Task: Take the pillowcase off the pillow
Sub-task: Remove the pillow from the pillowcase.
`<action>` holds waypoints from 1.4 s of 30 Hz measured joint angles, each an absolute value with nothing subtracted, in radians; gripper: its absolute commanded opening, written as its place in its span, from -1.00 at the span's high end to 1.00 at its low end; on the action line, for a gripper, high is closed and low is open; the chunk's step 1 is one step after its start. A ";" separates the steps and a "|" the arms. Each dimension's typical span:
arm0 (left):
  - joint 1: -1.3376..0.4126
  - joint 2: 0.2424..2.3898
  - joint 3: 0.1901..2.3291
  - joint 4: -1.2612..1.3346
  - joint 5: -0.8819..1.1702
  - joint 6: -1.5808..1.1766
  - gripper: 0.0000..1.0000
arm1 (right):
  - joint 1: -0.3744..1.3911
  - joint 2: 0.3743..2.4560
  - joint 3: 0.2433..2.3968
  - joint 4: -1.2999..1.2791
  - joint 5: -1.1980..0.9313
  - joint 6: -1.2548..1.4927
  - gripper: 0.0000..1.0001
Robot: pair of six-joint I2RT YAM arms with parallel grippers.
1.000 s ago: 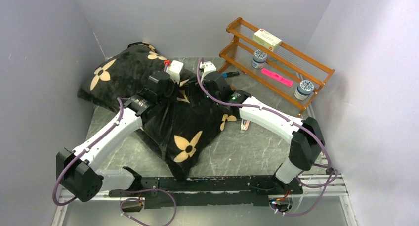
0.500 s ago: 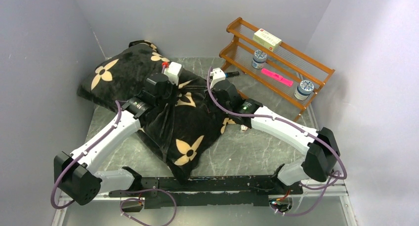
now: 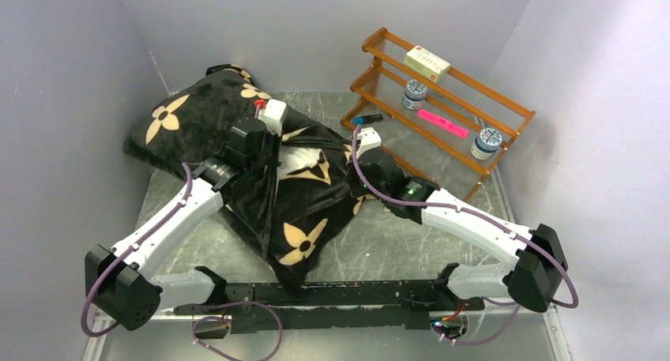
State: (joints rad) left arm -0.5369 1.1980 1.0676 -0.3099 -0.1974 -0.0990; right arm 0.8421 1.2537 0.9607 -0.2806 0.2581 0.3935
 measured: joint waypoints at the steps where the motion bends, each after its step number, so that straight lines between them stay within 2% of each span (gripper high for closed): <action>1: -0.537 1.202 1.068 -0.309 -0.195 -0.099 0.90 | 0.841 1.246 0.953 -0.280 0.256 0.398 1.00; 3: -0.536 1.205 1.068 -0.307 -0.187 -0.098 0.90 | 0.838 1.240 0.952 -0.278 0.250 0.400 0.99; 5: -0.532 1.206 1.068 -0.303 -0.176 -0.096 0.90 | 0.834 1.238 0.956 -0.278 0.237 0.400 0.79; 6: -0.530 1.207 1.068 -0.303 -0.170 -0.094 0.90 | 0.833 1.239 0.965 -0.284 0.228 0.398 0.62; 7: -0.528 1.208 1.068 -0.302 -0.161 -0.091 0.90 | 0.831 1.242 0.979 -0.293 0.221 0.395 0.32; 8: -0.527 1.208 1.068 -0.300 -0.154 -0.090 0.90 | 0.830 1.246 1.003 -0.308 0.210 0.392 0.10; 10: -0.523 1.209 1.068 -0.296 -0.145 -0.088 0.90 | 0.828 1.269 1.068 -0.340 0.196 0.385 -0.22; 16: -0.519 1.209 1.067 -0.294 -0.120 -0.080 0.90 | 0.824 1.402 1.311 -0.358 0.172 0.374 -0.64; 19: -0.518 1.209 1.067 -0.294 -0.107 -0.072 0.90 | 0.824 1.468 1.399 -0.355 0.169 0.373 -0.74; 26: -0.517 1.209 1.067 -0.293 -0.092 -0.071 0.90 | 0.824 1.618 1.519 -0.366 0.170 0.374 -0.78; 42: -0.516 1.258 1.068 -0.289 -0.082 -0.073 0.90 | 0.813 1.613 1.343 -0.375 0.342 0.374 -0.77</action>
